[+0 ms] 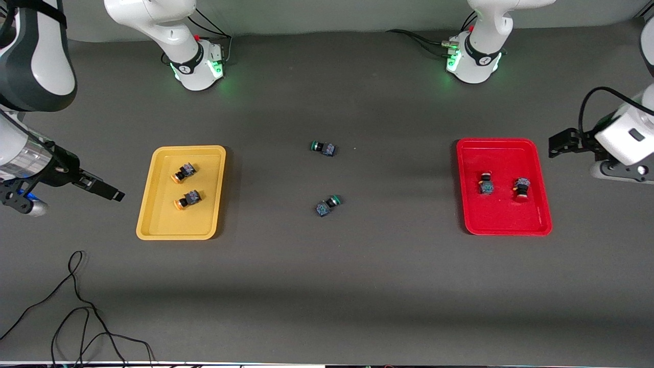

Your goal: Place red and yellow buttons in trays

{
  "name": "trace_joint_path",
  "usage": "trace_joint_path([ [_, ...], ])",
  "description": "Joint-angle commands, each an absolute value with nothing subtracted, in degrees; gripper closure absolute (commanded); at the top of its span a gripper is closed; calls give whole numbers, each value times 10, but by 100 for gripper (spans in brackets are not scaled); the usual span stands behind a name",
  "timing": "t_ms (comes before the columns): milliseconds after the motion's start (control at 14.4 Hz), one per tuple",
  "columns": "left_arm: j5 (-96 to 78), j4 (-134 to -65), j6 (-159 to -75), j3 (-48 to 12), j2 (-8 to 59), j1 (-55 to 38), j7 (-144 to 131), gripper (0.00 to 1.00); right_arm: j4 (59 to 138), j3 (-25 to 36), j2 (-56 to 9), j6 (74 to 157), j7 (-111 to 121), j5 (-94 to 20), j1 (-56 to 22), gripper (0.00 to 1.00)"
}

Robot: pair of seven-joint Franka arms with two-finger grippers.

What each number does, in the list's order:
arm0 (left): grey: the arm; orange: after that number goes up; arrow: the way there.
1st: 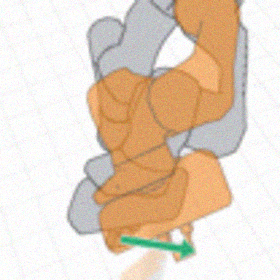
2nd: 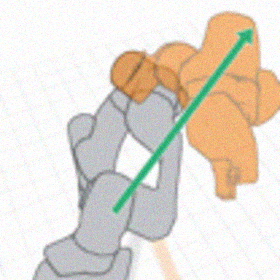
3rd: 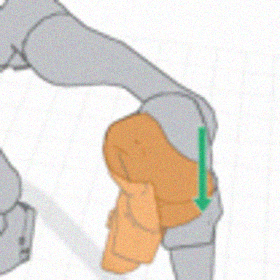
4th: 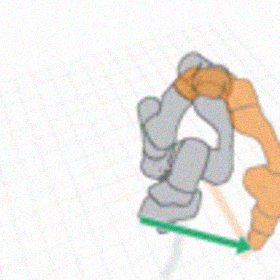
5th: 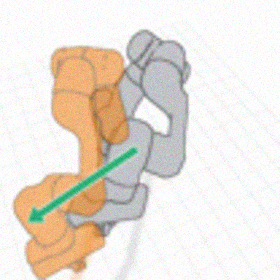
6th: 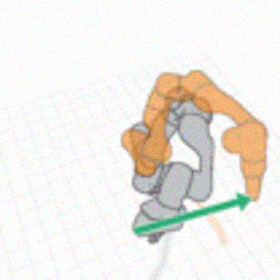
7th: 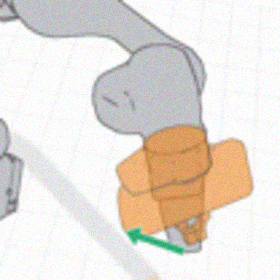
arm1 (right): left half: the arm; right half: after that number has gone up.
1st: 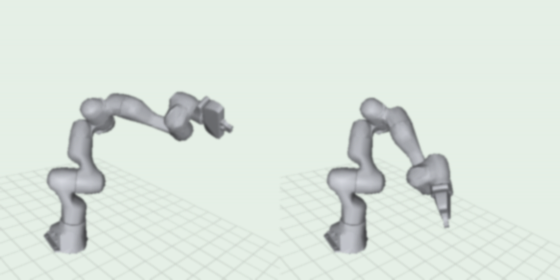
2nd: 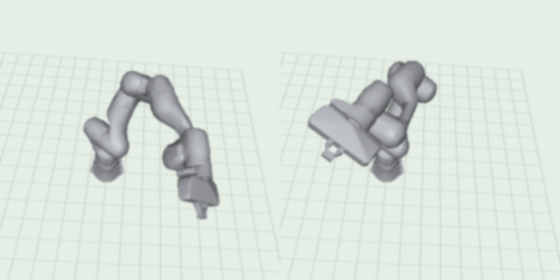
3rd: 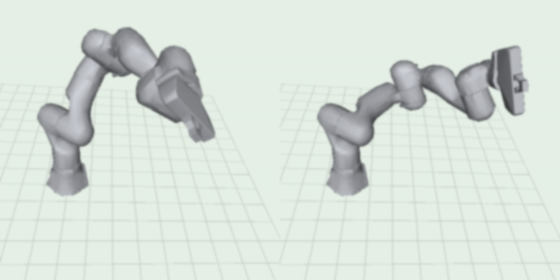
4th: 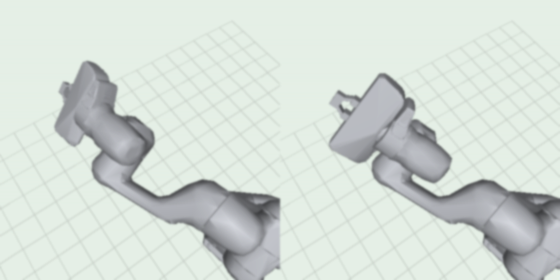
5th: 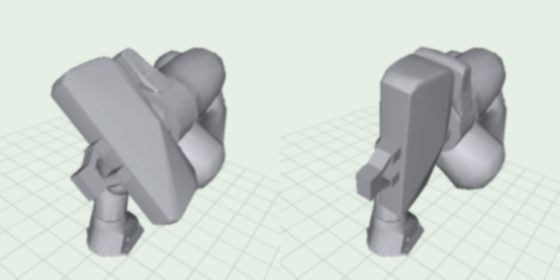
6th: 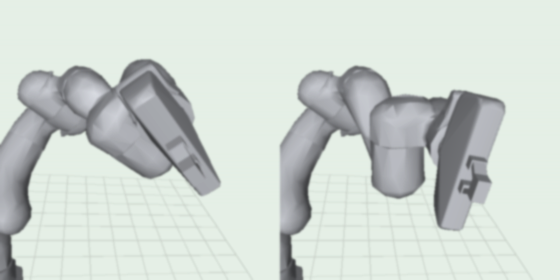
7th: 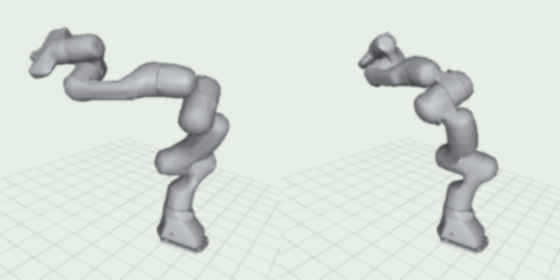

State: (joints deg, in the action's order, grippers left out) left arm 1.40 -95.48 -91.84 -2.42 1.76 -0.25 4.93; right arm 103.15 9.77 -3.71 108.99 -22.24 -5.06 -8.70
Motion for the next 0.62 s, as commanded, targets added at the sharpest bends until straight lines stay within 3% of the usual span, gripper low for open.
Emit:
trace_joint_path([
  [0, 9, -955, -900, -9, 3, -26, 30, 0, 988, 103, -34, 1069, -194, 16, -128, 0],
  [556, 8, -949, -880, -10, -3, -24, 36, 0, 897, 113, -18, 939, -24, -4, -135, 0],
])
